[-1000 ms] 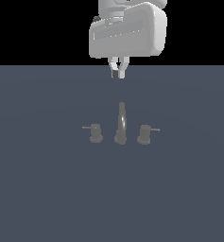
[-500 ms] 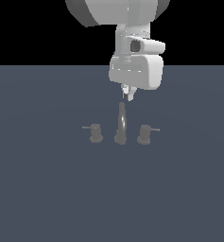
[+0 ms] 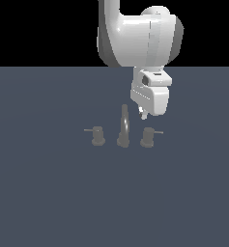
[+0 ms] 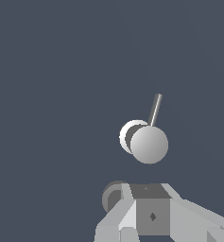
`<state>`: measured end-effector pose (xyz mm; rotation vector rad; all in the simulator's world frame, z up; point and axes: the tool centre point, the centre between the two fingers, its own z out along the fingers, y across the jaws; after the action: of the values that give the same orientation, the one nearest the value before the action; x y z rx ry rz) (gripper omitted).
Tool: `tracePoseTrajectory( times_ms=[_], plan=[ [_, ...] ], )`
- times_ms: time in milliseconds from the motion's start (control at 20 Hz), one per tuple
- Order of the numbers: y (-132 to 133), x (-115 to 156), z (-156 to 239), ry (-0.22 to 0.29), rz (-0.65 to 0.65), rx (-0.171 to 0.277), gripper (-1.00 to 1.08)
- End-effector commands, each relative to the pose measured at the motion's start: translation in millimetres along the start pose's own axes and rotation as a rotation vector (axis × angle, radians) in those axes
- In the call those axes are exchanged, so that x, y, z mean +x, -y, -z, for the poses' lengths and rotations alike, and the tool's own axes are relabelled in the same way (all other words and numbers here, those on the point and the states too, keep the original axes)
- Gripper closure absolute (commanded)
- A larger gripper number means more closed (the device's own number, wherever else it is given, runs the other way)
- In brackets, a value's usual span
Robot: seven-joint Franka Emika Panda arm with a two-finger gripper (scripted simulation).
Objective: Turn on the faucet by rotating a designated handle.
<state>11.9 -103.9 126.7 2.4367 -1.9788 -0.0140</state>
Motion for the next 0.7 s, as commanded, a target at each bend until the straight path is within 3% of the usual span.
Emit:
tracePoseTrajectory(
  times_ms=[0,650],
  plan=[
    [5,15,-16,-0.003,-0.066,0.002,1.08],
    [13,61,-62,-0.006,-0.257,0.008,1.08]
  ],
)
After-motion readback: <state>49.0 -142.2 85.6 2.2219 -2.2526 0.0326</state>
